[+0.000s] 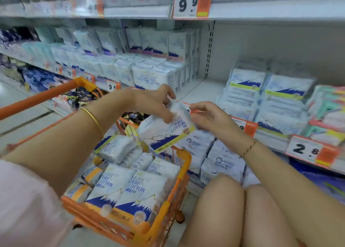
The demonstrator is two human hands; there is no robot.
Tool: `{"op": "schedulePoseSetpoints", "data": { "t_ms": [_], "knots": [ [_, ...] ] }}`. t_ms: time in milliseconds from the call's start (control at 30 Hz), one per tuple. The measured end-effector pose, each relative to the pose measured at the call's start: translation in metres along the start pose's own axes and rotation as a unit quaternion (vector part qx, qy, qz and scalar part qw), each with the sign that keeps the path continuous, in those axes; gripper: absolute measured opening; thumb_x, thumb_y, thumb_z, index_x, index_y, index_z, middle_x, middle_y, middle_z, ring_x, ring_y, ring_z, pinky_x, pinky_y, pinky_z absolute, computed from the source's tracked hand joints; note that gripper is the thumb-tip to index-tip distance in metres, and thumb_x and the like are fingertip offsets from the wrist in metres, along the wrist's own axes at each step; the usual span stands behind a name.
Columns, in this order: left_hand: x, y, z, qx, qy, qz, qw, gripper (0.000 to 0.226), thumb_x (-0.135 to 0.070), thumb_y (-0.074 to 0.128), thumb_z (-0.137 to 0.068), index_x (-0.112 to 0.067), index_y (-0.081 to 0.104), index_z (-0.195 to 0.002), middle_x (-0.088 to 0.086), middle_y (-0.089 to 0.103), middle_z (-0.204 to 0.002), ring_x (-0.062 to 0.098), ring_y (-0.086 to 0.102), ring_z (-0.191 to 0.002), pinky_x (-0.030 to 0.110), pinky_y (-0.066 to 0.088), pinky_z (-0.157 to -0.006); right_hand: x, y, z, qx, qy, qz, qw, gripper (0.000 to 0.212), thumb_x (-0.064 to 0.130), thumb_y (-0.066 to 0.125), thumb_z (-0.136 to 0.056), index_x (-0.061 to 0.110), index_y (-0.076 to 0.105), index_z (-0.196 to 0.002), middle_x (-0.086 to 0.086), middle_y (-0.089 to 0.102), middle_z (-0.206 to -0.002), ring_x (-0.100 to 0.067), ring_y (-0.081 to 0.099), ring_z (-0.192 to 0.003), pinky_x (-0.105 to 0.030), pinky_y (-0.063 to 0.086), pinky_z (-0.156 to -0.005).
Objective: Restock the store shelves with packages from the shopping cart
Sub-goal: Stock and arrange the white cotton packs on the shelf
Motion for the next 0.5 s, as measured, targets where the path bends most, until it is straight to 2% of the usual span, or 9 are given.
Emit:
{"op": "schedulePoseSetpoints", "data": {
  "t_ms": [67, 167, 200, 267, 300, 367, 500],
  "knots": [
    [-0.044, 0.009, -0.026, 0.005, 0.054, -0.003, 0.999, 0.07, -0.024, 0.072, -0.074, -0.031, 0.025, -0.124, -0.002, 0.049, -0.108, 0.014, 0.052, -0.089, 0.025, 0.042, -0.072, -0.001, -0.036, 0.002, -0.025, 0.01, 0.032, 0.999, 0.035, 0.031, 0.077, -0.071, 0.027, 0.051, -0.095, 0.004, 0.058, -0.114, -0.013, 0.058, -0.106, -0.033, 0.052, -0.089],
    [-0.108, 0.015, -0.062, -0.022, 0.141, -0.015, 0.99, 0.071, -0.017, 0.071, -0.076, -0.024, 0.024, -0.129, -0.003, 0.047, -0.097, 0.017, 0.049, -0.09, 0.024, 0.04, -0.073, -0.005, -0.099, 0.003, -0.099, 0.016, 0.073, 0.992, 0.047, 0.026, 0.082, -0.064, 0.026, 0.045, -0.094, -0.007, 0.058, -0.108, -0.022, 0.059, -0.102, -0.039, 0.055, -0.083],
    [-0.124, 0.013, -0.074, -0.04, 0.17, -0.006, 0.985, 0.072, -0.013, 0.07, -0.078, -0.02, 0.024, -0.132, -0.001, 0.049, -0.103, 0.017, 0.049, -0.096, 0.023, 0.041, -0.078, -0.005, -0.122, 0.004, -0.14, 0.008, 0.069, 0.988, 0.049, 0.024, 0.082, -0.065, 0.026, 0.044, -0.097, -0.005, 0.056, -0.109, -0.019, 0.057, -0.102, -0.035, 0.055, -0.08],
    [-0.143, 0.003, -0.101, -0.105, 0.195, 0.015, 0.975, 0.075, -0.014, 0.07, -0.08, -0.014, 0.023, -0.137, 0.006, 0.045, -0.13, 0.015, 0.044, -0.118, 0.02, 0.035, -0.093, -0.006, -0.168, 0.006, -0.238, -0.009, 0.039, 0.971, 0.053, 0.01, 0.08, -0.07, 0.021, 0.042, -0.106, -0.001, 0.05, -0.112, -0.01, 0.052, -0.1, -0.019, 0.054, -0.069],
    [-0.144, -0.003, -0.115, -0.137, 0.188, 0.027, 0.972, 0.076, -0.016, 0.07, -0.08, -0.013, 0.022, -0.14, 0.008, 0.039, -0.139, 0.017, 0.041, -0.126, 0.022, 0.034, -0.099, -0.009, -0.189, 0.007, -0.286, -0.012, 0.025, 0.958, 0.054, 0.006, 0.078, -0.072, 0.019, 0.041, -0.109, -0.001, 0.049, -0.114, -0.009, 0.051, -0.1, -0.016, 0.053, -0.068],
    [-0.14, -0.004, -0.144, -0.162, 0.15, 0.064, 0.973, 0.077, -0.019, 0.068, -0.083, -0.012, 0.02, -0.143, 0.012, 0.033, -0.146, 0.025, 0.038, -0.131, 0.029, 0.035, -0.104, -0.024, -0.224, 0.002, -0.358, 0.002, 0.002, 0.934, 0.056, 0.006, 0.077, -0.074, 0.019, 0.039, -0.113, -0.005, 0.049, -0.122, -0.017, 0.052, -0.107, -0.023, 0.053, -0.077],
    [-0.134, 0.016, -0.188, -0.128, 0.1, 0.141, 0.977, 0.066, -0.012, 0.056, -0.09, -0.009, 0.019, -0.144, 0.011, 0.04, -0.142, 0.026, 0.045, -0.126, 0.029, 0.039, -0.095, -0.048, -0.247, -0.027, -0.389, 0.028, -0.008, 0.921, 0.059, 0.009, 0.073, -0.079, 0.009, 0.038, -0.126, -0.004, 0.049, -0.122, -0.019, 0.053, -0.111, -0.02, 0.052, -0.083]
  ]
}}
Point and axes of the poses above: each hand's wrist, its own z-axis away from the middle knuckle, its own y-axis out of the palm, x = y × z, the point moved 10 cm from there along -z, towards the middle knuckle
